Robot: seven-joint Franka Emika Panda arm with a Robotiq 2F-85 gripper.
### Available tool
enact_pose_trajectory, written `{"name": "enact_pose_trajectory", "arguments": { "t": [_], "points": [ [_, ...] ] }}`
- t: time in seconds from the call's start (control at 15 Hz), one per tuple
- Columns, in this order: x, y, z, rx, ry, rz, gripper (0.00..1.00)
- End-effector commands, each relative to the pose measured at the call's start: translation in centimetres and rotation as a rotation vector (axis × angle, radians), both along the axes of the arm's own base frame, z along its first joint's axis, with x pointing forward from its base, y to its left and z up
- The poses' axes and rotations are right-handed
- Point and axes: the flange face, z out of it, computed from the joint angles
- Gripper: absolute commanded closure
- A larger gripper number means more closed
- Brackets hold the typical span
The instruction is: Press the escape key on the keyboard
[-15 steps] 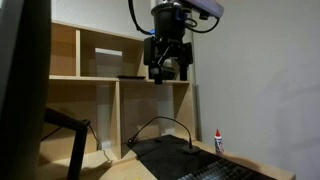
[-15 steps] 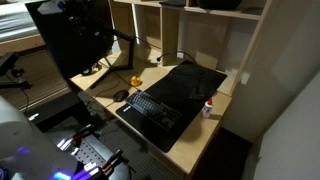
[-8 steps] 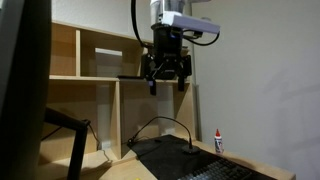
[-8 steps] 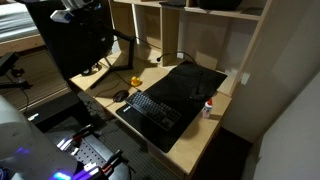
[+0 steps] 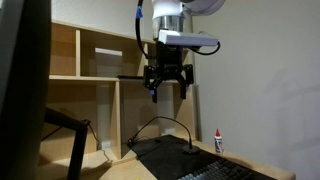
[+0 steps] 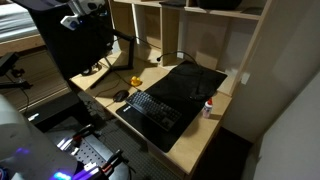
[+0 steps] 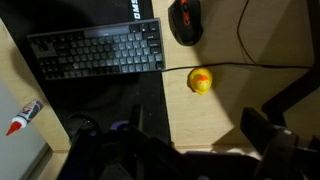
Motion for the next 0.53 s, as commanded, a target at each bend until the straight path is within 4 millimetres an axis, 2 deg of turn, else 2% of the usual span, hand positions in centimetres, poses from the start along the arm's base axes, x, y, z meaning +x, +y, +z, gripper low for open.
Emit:
{"name": "enact_pose_trajectory", "arguments": {
  "t": [0.0, 0.13, 0.33, 0.4, 0.47],
  "points": [
    [2.8, -1.1, -5.8, 0.041, 0.076, -0.078, 0.0],
    [4.3, -1.6, -8.5, 0.088, 0.063, -0.142, 0.0],
    [6.5, -2.7, -11.3, 0.129, 0.023, -0.235, 0.0],
    [6.7, -3.2, -12.0, 0.152, 0.031, -0.268, 0.0],
    [5.8, -2.6, -11.1, 0.128, 0.039, -0.221, 0.0]
  ]
}}
